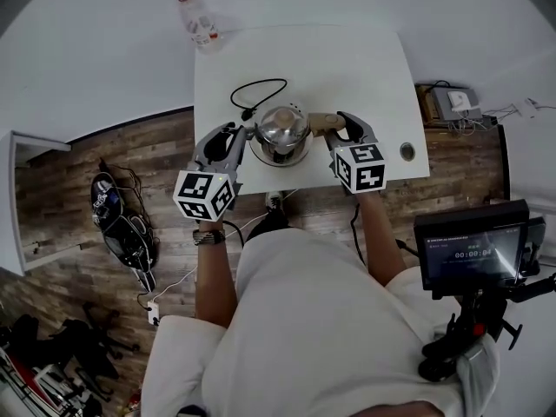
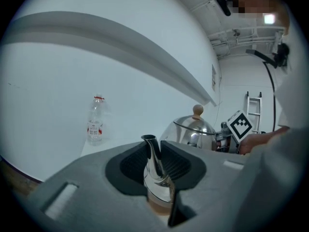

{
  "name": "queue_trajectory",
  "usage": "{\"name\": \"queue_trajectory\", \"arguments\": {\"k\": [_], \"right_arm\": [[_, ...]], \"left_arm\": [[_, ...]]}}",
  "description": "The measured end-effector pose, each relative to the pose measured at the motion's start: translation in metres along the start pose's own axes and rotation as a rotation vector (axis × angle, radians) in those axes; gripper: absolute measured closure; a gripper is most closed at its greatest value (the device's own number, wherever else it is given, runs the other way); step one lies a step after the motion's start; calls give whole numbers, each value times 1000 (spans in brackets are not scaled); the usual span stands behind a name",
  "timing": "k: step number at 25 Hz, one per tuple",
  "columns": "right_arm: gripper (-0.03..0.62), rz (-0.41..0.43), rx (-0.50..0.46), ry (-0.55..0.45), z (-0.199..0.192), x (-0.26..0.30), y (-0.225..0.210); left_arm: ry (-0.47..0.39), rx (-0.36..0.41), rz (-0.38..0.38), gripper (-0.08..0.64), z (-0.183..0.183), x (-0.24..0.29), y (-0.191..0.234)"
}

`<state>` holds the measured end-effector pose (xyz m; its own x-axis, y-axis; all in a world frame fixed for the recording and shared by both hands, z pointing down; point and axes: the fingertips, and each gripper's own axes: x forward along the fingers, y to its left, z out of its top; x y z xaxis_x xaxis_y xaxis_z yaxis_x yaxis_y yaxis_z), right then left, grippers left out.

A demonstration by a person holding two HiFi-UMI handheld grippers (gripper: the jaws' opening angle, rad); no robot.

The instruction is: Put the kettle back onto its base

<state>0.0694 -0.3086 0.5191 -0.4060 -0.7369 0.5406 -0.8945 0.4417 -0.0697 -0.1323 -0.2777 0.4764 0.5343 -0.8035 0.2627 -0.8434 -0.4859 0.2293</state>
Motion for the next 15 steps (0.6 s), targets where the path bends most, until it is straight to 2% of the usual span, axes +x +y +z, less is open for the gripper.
{"name": "queue_trajectory", "arguments": {"k": [4, 9, 15], "right_arm": [[437, -14, 8, 42, -25, 16, -8], [437, -19, -5, 88, -39, 42, -17], [437, 0, -18, 97, -50, 83, -18]], "left_arm": [[55, -3, -18, 472, -22, 11, 0], [113, -32, -42, 477, -45, 20, 5], [155, -62, -52, 479, -75, 30, 24]]}}
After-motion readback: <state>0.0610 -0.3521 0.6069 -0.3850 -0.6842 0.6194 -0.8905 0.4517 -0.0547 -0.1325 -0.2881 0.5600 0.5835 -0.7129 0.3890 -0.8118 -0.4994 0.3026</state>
